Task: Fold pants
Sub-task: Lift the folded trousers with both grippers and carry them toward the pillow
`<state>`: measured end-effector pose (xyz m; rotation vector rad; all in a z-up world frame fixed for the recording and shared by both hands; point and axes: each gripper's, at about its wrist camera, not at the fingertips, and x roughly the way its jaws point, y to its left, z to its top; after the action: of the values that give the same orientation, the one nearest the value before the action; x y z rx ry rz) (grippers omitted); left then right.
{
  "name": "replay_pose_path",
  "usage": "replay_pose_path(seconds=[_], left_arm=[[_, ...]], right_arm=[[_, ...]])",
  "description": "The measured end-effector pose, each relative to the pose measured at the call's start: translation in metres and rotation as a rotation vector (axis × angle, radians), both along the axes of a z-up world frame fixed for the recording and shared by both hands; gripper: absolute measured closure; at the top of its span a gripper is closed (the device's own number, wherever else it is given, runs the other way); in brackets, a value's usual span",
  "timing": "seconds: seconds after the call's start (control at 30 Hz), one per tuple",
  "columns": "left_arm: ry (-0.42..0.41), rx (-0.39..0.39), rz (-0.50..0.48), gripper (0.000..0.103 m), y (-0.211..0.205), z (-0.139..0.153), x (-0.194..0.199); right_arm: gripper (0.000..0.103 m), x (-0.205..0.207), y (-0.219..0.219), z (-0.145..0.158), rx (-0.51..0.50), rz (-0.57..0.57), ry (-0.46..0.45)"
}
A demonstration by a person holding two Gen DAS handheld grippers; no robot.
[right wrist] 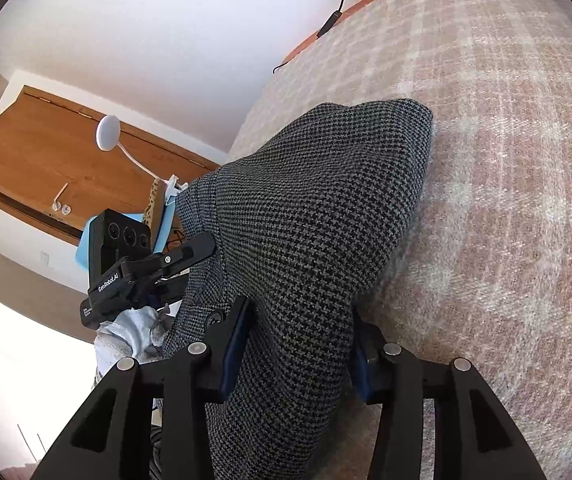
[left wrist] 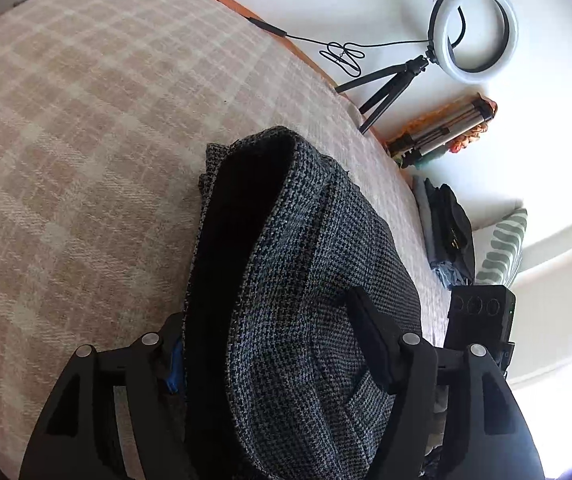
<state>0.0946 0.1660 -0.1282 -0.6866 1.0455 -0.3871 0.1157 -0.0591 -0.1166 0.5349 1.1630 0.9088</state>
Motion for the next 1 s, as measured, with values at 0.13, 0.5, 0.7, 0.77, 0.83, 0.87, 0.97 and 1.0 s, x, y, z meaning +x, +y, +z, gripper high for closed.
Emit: replay_pose_path(seconds=[0.13,0.5,0.7,0.77,0.83,0.87,0.97,1.0], left_arm=[[-0.006,0.06,-0.006,0.062,-0.011,0.001,0.001],[-0.146,0.189,-0.029,0.078,-0.03,0.037,-0.018],[-0.229,0.187,-0.02,0.079,-0.039,0.062,-0.036],[-0.273,0.206,-0.027,0.079,-0.046,0.074,-0.044],[-0.304,0.2,-0.034,0.079,-0.052,0.083,-0.049],[-0.315,0.195,-0.039,0.079,-0.056,0.087,-0.051],[-0.348,0.174,-0.062,0.083,-0.07,0.098,-0.053],[-0.355,0.167,-0.072,0.083,-0.076,0.101,-0.053]], right_arm=[[0.073,-0.007,0.011,0.006,-0.081,-0.021,-0.044],[0.092,-0.046,0.055,0.059,-0.283,-0.002,-0.292],[0.093,-0.066,0.057,0.091,-0.336,-0.006,-0.42],[0.093,-0.073,0.054,0.104,-0.353,-0.014,-0.463],[0.093,-0.078,0.044,0.115,-0.362,-0.028,-0.493],[0.093,-0.08,0.039,0.121,-0.367,-0.036,-0.505],[0.093,-0.086,0.015,0.135,-0.385,-0.062,-0.541],[0.093,-0.088,0.009,0.139,-0.389,-0.071,-0.547]])
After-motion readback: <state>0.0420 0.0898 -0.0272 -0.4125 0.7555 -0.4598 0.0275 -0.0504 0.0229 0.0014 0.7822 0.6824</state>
